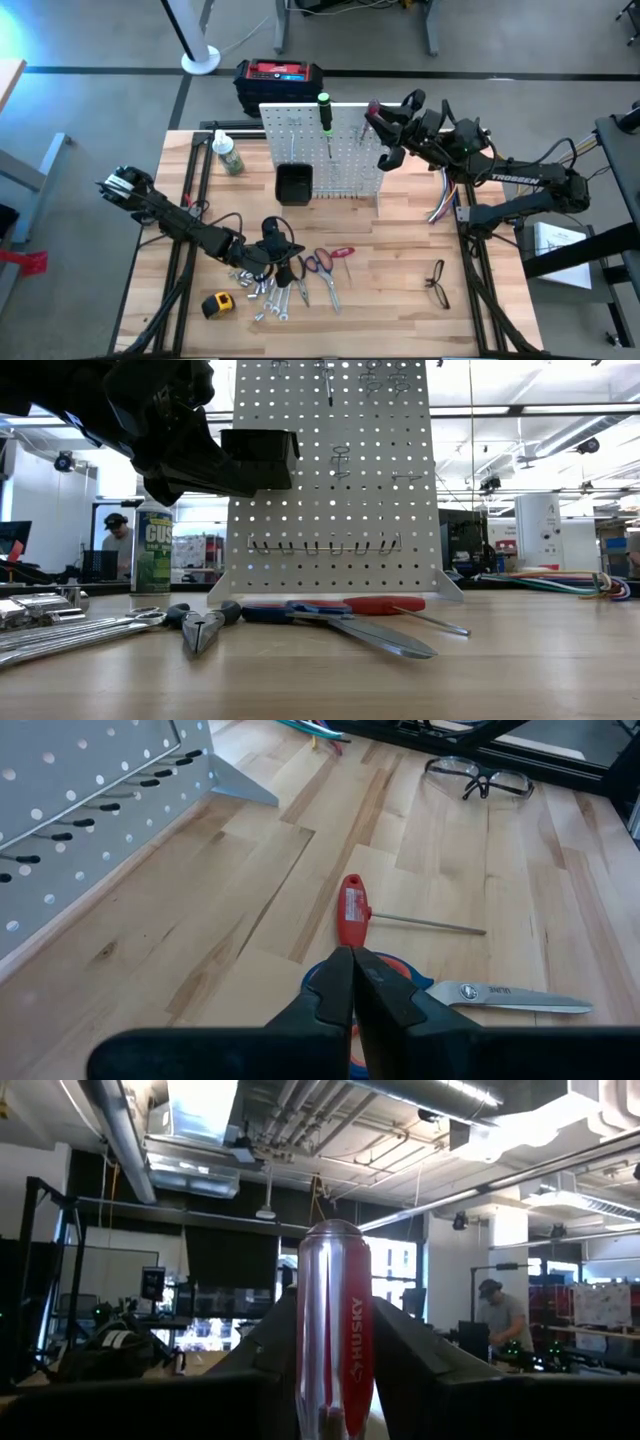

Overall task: Hang tools onto peg board
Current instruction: Hang the red screwdriver on the pegboard

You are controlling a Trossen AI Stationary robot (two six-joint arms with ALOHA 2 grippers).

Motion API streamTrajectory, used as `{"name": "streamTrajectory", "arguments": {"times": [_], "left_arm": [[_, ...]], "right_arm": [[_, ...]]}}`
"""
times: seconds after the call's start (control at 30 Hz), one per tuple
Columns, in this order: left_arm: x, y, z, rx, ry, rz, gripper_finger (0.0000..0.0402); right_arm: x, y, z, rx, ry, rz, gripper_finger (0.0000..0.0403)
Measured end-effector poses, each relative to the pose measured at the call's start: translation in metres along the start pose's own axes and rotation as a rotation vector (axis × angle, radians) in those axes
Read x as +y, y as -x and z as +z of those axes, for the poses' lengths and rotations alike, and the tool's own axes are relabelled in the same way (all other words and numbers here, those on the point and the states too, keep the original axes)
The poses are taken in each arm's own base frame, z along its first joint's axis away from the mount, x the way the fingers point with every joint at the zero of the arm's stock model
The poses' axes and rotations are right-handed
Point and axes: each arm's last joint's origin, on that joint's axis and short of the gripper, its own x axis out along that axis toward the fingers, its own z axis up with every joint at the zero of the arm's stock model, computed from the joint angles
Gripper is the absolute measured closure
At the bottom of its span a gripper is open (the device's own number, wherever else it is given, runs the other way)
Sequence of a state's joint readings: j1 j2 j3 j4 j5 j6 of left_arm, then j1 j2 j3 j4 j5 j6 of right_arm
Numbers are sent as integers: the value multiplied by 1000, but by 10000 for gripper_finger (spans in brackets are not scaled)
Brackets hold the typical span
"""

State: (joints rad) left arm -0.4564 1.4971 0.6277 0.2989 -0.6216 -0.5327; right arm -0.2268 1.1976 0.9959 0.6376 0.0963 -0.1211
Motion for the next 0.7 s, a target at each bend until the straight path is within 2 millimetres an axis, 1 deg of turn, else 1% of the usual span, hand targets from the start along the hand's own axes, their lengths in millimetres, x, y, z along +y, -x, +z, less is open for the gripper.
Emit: {"name": "streamTrajectory", "arguments": {"times": [0.17, 0.3, 0.4, 0.53, 0.7], "left_arm": [[0, 0, 0, 0, 0, 1, 401], [1, 0, 0, -1, 1, 2, 401], [1, 0, 0, -1, 1, 3, 401], [1, 0, 0, -1, 1, 3, 401], [1, 0, 0, -1, 1, 3, 401]], "right_arm": [[0, 0, 0, 1, 24, -6, 252], [0, -1, 2, -1, 19, -11, 227], [0, -1, 2, 1, 16, -10, 223], [0, -1, 3, 0, 11, -7, 228], [5, 5, 10, -3, 24, 7, 239]]}}
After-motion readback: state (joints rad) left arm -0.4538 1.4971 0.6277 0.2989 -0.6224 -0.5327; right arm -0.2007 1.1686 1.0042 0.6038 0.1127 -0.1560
